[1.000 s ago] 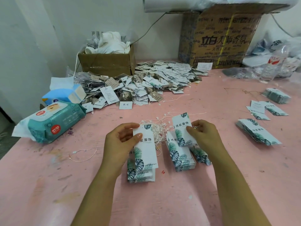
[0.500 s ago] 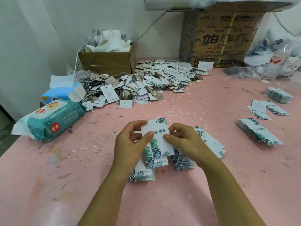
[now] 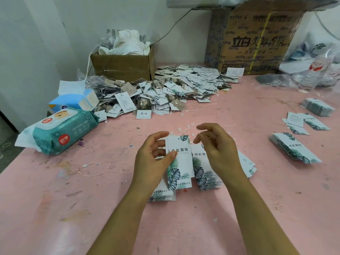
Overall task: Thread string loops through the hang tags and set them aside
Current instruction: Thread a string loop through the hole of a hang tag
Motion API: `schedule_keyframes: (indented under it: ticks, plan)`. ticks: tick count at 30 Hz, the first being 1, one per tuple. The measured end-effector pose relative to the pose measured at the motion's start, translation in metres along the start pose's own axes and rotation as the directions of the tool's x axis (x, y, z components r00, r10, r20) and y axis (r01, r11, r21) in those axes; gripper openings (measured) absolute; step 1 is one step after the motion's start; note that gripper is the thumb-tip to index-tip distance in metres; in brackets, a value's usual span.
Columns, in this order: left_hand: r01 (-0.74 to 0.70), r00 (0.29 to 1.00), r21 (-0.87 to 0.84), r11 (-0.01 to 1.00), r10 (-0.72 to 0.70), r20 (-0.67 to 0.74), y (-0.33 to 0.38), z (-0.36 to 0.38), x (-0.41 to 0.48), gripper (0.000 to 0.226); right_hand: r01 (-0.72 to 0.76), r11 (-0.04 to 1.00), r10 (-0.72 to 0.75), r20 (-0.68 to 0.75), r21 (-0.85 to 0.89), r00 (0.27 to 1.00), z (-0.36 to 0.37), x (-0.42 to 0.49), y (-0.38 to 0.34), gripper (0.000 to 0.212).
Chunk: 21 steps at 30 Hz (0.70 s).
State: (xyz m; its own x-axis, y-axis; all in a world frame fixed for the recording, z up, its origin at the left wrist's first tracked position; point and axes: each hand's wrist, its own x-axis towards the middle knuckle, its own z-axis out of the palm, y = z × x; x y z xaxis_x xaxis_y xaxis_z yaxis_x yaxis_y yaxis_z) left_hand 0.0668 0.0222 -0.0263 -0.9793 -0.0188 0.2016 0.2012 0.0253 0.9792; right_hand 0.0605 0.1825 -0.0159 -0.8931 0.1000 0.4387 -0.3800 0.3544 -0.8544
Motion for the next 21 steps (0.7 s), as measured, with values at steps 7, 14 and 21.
schedule_keyframes:
  ticks: [7, 14, 21]
  plan:
    - [-0.004, 1.000, -0.011, 1.000, 0.004, 0.002, 0.0021, -0.0004, 0.0000, 0.047, 0.062, 0.997, -0.061, -0.026, 0.050, 0.998, 0.0011, -0.0018, -0.0012, 0.024]
    - [0.007, 1.000, -0.010, 1.000, -0.007, 0.013, 0.0040, 0.0008, -0.0017, 0.046, 0.160, 0.985, -0.164, -0.049, -0.066, 0.985, 0.0036, -0.0038, -0.0050, 0.016]
    - [-0.001, 1.000, -0.001, 1.000, 0.001, 0.017, 0.0047, 0.0021, -0.0027, 0.046, 0.105, 0.983, -0.110, -0.028, -0.154, 0.994, 0.0089, -0.0040, -0.0037, 0.019]
